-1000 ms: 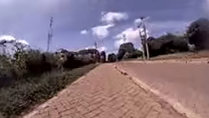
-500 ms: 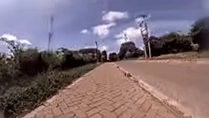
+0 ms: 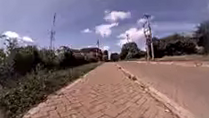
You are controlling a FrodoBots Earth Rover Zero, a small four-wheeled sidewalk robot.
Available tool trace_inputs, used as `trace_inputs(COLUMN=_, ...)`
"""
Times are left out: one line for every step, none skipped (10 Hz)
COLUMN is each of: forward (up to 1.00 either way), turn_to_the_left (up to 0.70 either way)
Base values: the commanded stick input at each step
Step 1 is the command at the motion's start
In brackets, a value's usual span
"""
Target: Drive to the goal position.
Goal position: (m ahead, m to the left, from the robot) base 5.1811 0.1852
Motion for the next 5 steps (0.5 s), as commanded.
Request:
trace_inputs(forward=1.00, turn_to_the_left=-0.05)
trace_inputs(forward=1.00, turn_to_the_left=0.00)
trace_inputs(forward=1.00, turn_to_the_left=0.00)
trace_inputs(forward=1.00, turn_to_the_left=0.00)
trace_inputs(forward=1.00, turn_to_the_left=0.00)
